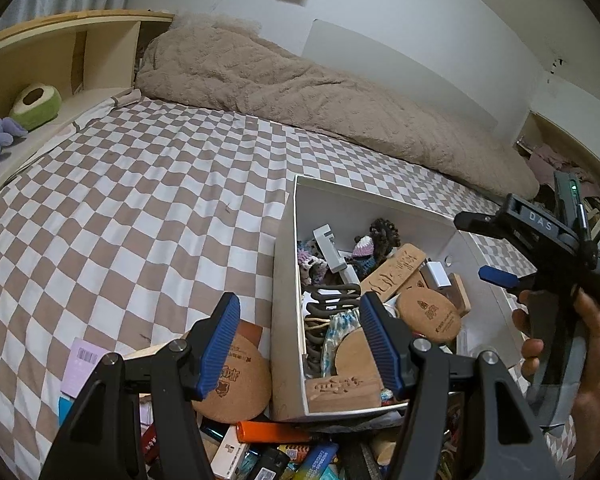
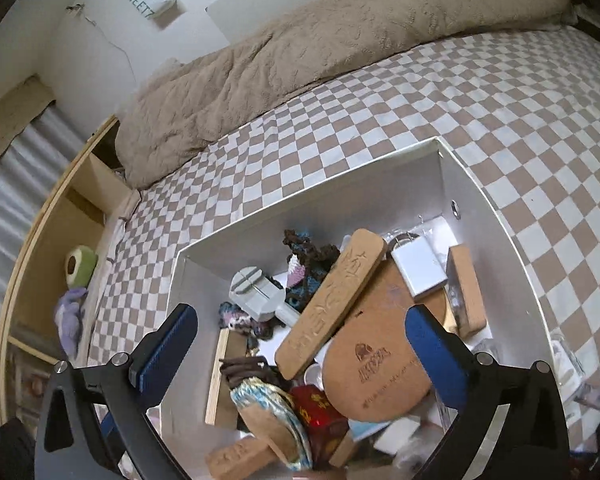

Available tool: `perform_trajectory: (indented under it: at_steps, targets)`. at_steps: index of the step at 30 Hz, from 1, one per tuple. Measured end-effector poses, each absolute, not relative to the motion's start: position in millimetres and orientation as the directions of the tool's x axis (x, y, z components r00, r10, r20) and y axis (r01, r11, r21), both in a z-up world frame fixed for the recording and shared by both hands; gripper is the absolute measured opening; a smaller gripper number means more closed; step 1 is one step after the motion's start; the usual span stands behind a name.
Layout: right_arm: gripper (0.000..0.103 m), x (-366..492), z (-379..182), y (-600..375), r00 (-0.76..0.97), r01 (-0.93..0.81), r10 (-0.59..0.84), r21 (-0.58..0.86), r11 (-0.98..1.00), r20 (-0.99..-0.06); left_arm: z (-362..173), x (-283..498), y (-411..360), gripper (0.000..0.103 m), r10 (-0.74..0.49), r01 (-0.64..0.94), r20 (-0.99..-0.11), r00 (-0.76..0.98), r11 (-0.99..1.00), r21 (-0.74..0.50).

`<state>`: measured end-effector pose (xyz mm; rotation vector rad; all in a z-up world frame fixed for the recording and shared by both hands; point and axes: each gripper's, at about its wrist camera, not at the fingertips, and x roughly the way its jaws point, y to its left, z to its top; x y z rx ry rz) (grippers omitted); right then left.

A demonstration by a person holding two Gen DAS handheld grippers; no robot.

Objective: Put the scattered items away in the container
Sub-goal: 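Raise both grippers up and away from the white box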

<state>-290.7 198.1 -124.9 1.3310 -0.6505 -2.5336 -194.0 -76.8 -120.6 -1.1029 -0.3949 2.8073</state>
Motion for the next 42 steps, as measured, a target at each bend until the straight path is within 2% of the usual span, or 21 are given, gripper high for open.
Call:
perform_trajectory:
  at_steps: [8, 9, 11, 17, 19, 29, 42]
  targets:
    - [0.103, -267, -125, 193, -0.557, 0.066, -0.359, 0.39, -0.918, -0.749, -120, -192, -75, 0.063, 0.183, 0.002, -0.655, -0.734, -0.963, -0.271]
    - [0.103, -264, -124, 195, -0.559, 0.075, -0.355, 0.381, -0.921, -0.749, -119, -191, -75, 0.066, 0.182, 0.001, -0.654, -0.735, -0.963, -0.27]
    - [0.103, -258, -120, 196, -0.567, 0.094, -0.345, 0.357, -0.929, -0.748, -118, -190, -75, 0.078, 0.183, 0.003, -0.651, -0.737, -0.962, -0.273]
    - [0.103, -240, -103, 209, -0.586, 0.139, -0.351, 0.336, -0.932, -0.731, -111, -187, -68, 0.099, 0.167, 0.003, -0.661, -0.731, -0.969, -0.247]
    - [0.103, -234, -98, 214, -0.586, 0.142, -0.346, 0.327, -0.934, -0.733, -108, -186, -64, 0.103, 0.162, -0.004, -0.66, -0.734, -0.972, -0.234]
    - [0.103, -199, -71, 226, -0.612, 0.199, -0.305, 0.231, -0.952, -0.73, -97, -177, -45, 0.103, 0.167, -0.045, -0.651, -0.74, -0.979, -0.199]
    - [0.103, -151, -50, 243, -0.755, 0.223, -0.223, 0.08, -0.972, -0.617, -83, -156, -38, 0.103, 0.166, -0.042, -0.618, -0.768, -0.977, -0.209]
